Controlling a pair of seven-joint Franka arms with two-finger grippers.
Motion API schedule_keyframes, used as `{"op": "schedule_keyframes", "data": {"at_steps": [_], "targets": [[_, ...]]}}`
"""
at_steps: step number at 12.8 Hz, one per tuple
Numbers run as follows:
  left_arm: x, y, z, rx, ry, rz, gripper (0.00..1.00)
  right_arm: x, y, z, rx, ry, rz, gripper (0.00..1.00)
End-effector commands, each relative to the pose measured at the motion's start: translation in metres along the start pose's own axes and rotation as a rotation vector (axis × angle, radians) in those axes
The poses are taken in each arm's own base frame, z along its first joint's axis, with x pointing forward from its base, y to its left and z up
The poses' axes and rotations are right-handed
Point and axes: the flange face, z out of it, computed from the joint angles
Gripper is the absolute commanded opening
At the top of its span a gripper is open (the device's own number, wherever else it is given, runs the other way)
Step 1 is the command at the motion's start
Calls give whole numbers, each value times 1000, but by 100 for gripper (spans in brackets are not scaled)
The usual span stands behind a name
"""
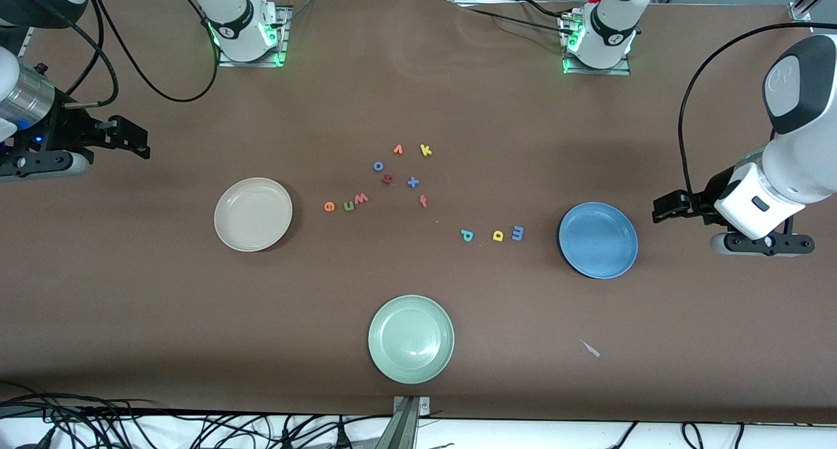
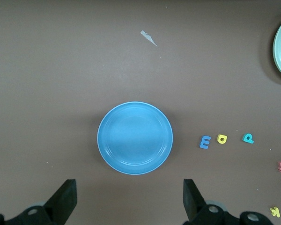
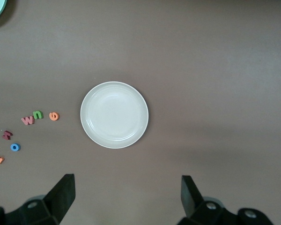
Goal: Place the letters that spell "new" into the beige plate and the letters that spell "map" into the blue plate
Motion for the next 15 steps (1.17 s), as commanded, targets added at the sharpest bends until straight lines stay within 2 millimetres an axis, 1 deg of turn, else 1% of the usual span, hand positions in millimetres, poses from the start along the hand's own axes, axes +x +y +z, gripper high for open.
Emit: {"op": "schedule_keyframes", "data": {"at_steps": [1, 5, 15], "targets": [[3, 1, -4, -16, 7, -4, 100, -2, 1, -5, 10, -1, -4, 100], [3, 1, -4, -16, 7, -4, 100, -1, 2, -2, 12, -6, -3, 100], [3, 1, -4, -16, 7, -3, 100, 1, 2, -5, 9, 10, -3, 100]]}}
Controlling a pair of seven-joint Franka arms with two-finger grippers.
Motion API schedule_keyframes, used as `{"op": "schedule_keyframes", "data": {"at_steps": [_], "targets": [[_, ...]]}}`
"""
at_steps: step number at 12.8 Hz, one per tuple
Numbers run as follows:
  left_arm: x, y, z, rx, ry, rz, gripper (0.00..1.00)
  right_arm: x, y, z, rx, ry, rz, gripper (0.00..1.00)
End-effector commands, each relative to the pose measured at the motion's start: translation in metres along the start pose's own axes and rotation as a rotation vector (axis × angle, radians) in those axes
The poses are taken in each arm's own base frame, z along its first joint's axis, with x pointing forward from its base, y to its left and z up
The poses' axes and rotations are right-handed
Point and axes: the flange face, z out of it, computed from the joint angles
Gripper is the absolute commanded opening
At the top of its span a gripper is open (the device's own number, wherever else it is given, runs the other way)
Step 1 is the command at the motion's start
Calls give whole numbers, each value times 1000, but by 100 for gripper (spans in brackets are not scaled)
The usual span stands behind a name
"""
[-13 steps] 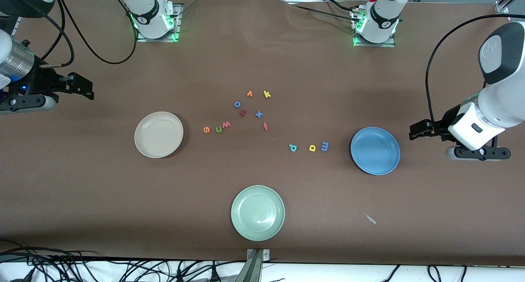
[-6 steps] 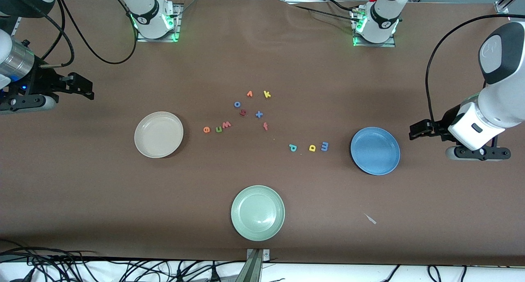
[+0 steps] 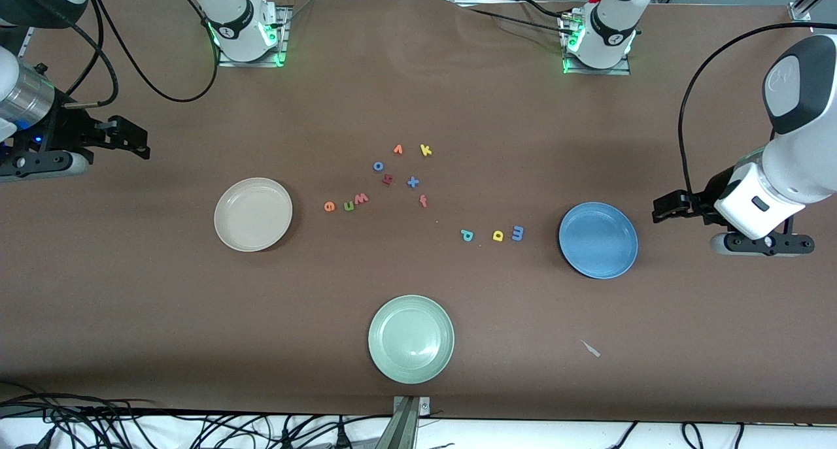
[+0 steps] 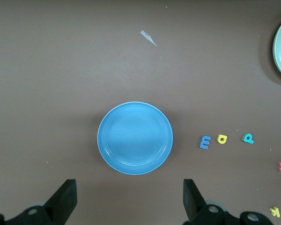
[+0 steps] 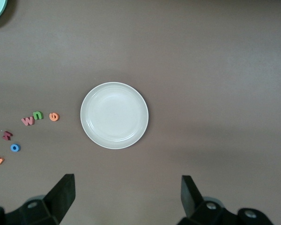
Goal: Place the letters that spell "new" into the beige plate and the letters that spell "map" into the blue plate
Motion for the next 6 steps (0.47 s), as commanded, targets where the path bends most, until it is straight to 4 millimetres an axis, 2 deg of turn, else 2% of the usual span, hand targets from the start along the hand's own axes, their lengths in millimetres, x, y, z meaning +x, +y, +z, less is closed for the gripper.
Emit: {"op": "schedule_keyframes", "data": {"at_steps": [1, 3, 6], "targets": [[3, 1, -4, -16, 7, -3, 100, 1, 1, -5, 9, 9, -4, 100], [6, 13, 8, -15, -11, 16, 100, 0, 2, -4, 11, 6, -3, 100], [5, 10, 8, -10, -12, 38, 100, 0, 1, -4, 11, 7, -3, 100]]}}
